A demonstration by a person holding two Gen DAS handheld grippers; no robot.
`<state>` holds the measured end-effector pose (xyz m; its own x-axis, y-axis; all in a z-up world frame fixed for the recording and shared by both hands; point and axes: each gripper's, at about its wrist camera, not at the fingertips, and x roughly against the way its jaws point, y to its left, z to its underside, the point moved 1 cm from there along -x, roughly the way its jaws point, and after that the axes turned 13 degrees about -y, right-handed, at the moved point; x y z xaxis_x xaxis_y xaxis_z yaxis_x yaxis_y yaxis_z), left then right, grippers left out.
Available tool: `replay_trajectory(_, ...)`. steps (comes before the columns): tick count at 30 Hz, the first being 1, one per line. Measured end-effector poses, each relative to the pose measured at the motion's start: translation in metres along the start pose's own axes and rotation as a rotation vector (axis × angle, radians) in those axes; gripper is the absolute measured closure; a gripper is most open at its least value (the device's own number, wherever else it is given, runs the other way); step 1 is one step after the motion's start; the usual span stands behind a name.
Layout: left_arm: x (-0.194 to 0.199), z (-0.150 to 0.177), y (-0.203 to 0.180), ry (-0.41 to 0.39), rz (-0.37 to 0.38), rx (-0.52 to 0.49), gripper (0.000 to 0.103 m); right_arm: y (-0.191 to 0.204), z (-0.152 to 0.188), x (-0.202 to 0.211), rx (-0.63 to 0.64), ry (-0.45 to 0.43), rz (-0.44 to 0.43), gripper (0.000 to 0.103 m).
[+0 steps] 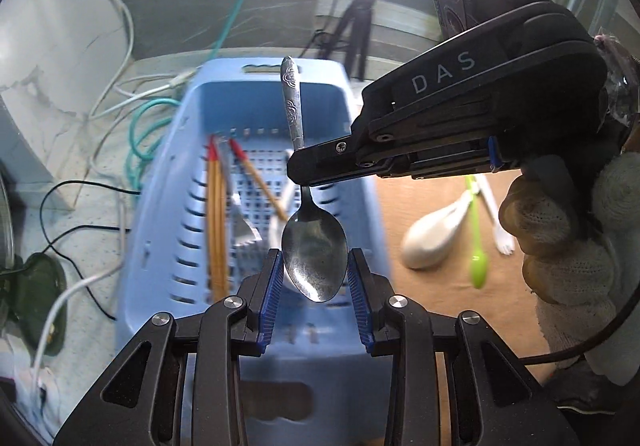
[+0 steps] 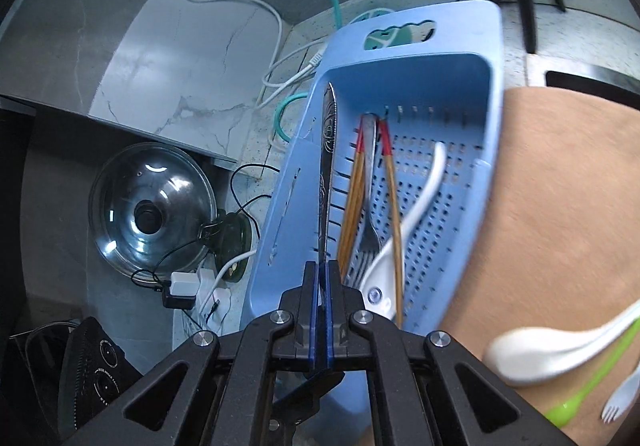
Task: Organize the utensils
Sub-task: 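Lower the spoon and knife into the drainer and open both tools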
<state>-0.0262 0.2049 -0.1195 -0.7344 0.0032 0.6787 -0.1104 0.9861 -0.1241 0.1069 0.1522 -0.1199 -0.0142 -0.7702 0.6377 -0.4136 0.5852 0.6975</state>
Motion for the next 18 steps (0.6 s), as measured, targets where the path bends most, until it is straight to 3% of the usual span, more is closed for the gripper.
replay_trajectory(8,-0.022,0.003,0.027,0.042,-0.040,-0.001,0.072,0.003,-0.011,-0.048,-0.011,0.056,0.027,0.100)
replay_trajectory(18,-0.039,0.006,0.036,0.086,-0.083,-0.026,0.072,0.002,-0.016,-0.076,0.018,0.106,0.066,0.099)
